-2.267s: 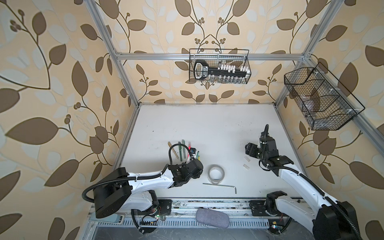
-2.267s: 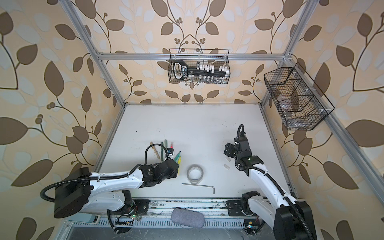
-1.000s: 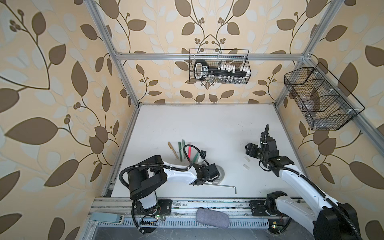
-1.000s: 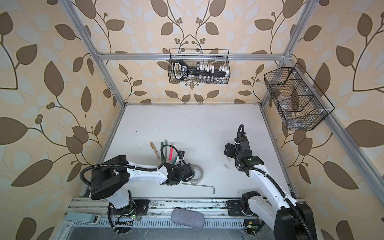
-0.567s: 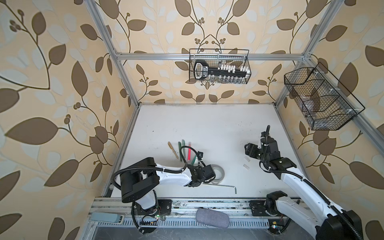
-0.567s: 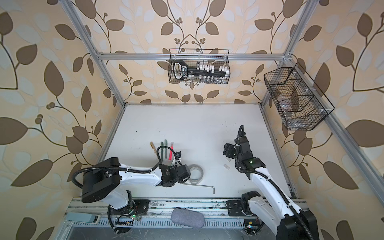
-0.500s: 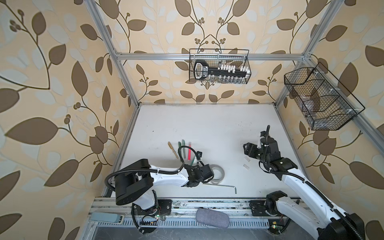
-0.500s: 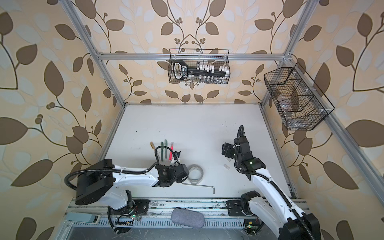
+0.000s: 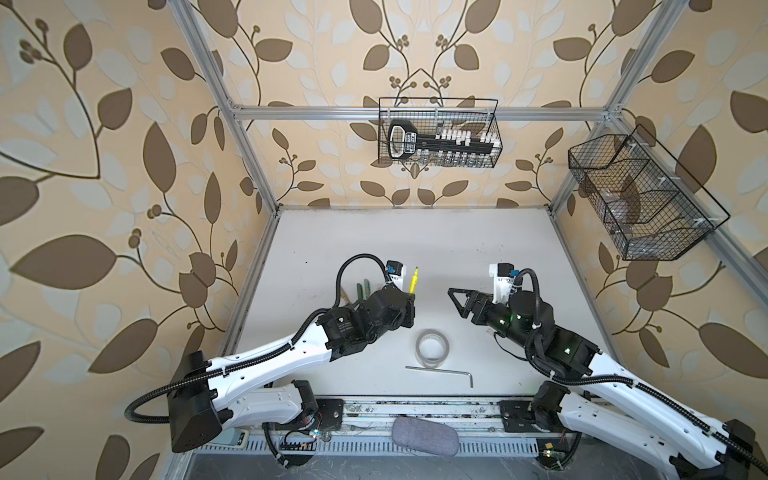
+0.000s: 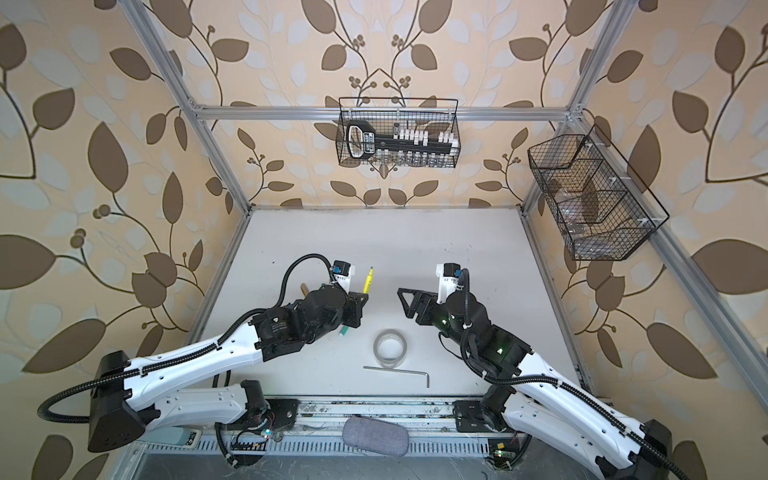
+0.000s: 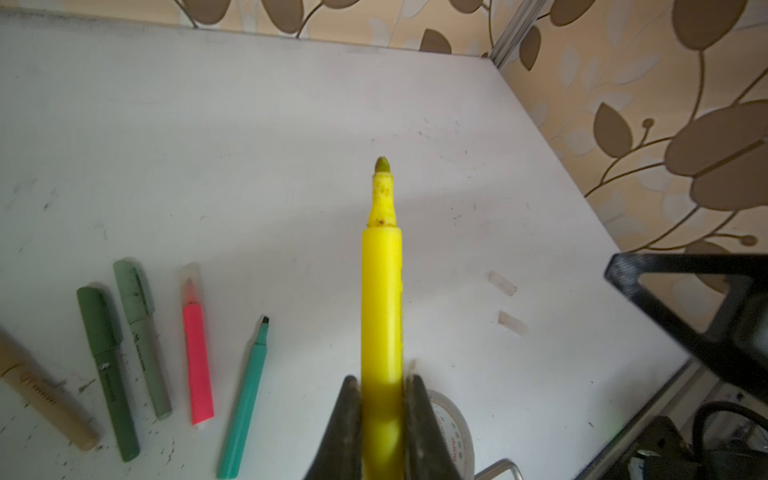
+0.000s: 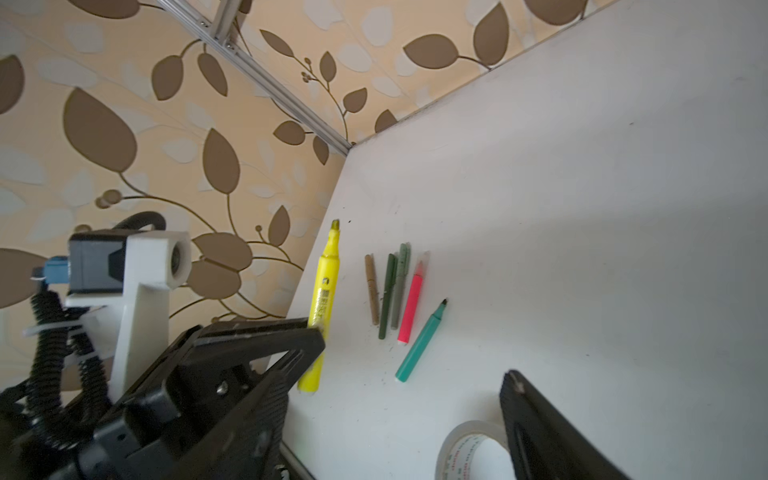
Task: Insert the pens into the pen caps
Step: 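Raise the yellow highlighter with the left gripper while the right gripper approaches it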
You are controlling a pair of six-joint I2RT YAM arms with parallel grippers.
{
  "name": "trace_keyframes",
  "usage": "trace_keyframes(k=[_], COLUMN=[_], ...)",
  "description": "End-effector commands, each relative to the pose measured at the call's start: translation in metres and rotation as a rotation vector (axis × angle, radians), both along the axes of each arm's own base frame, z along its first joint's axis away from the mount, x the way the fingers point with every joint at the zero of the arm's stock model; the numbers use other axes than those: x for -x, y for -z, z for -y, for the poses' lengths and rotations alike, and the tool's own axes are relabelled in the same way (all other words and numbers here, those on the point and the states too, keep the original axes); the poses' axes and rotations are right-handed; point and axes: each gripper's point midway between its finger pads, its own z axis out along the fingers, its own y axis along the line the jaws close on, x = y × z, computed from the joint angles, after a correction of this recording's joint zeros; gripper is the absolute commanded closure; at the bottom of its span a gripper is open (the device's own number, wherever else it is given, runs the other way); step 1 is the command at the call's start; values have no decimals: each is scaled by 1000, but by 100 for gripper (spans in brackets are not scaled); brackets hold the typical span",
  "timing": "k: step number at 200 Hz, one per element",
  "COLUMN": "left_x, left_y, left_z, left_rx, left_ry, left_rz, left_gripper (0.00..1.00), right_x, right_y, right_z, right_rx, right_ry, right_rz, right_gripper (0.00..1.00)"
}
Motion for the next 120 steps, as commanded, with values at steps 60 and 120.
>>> trace_keyframes(k=[60,120], left_x=[16,22], left_y=[-24,-22], left_z=[25,34], left_rx=[107,101], left_ry=[181,241], left_rz=[41,19], left_gripper=[100,100], right_x=[-11,-26], right_y=[-16,-11], right_z=[-51,-74], right_rx=[-155,-150], right_ry=[-47,-88], right_rz=[-24,-64], right_gripper=[20,35])
